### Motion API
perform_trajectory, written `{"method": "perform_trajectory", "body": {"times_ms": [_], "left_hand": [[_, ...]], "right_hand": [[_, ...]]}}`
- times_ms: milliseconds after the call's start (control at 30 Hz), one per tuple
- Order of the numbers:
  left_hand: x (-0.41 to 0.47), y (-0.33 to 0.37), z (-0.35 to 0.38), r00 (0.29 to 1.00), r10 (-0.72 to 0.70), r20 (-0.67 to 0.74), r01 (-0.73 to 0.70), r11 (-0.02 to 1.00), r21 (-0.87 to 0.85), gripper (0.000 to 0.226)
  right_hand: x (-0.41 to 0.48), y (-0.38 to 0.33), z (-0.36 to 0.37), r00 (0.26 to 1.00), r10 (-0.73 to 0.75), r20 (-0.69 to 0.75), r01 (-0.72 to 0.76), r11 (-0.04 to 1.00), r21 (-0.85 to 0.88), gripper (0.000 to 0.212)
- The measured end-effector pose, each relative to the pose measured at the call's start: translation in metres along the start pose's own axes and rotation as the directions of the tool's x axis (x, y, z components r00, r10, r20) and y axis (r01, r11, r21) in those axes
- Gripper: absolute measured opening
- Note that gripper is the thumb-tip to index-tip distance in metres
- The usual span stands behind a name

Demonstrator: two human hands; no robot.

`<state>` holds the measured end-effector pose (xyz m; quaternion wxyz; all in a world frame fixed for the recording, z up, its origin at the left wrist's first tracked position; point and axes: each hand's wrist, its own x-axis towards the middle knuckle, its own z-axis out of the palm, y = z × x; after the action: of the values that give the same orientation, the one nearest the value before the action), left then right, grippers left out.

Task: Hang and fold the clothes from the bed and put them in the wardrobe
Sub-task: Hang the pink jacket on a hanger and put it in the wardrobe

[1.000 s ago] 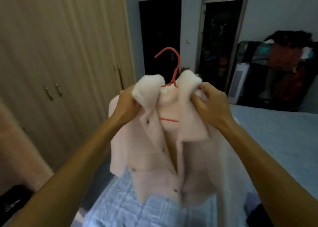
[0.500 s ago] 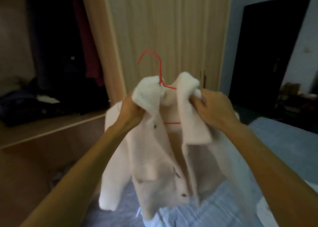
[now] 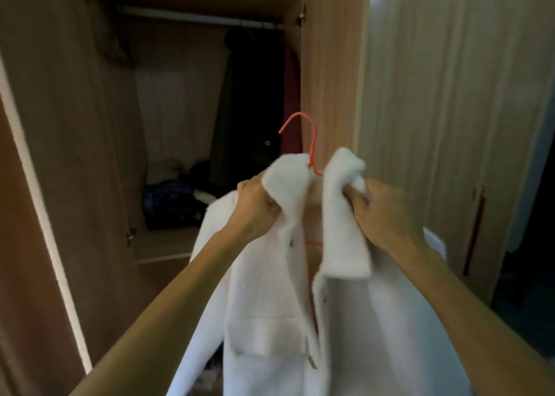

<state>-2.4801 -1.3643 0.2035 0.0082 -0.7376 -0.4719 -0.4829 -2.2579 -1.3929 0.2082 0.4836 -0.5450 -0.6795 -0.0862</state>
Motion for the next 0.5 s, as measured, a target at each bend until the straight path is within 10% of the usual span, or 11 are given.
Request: {"method": "perform_trajectory", "body": {"times_ms": [167, 500], "left_hand": [[0.027, -0.061, -0.057, 0.995, -0.097, 0.012, 0.095, 0.991, 0.099, 0.056], [0.097, -0.179, -0.123, 0.957, -0.223, -0.183, 0.237, 0.970, 0.058, 0.035]], "right_hand": [[0.038, -0.054, 0.061, 0.998, -0.014, -0.068, 0.013, 1.000, -0.023, 0.035], [0.127, -0.119, 0.152, 0.990, -0.058, -0.128, 0.044, 0.993, -0.108, 0.034]]}}
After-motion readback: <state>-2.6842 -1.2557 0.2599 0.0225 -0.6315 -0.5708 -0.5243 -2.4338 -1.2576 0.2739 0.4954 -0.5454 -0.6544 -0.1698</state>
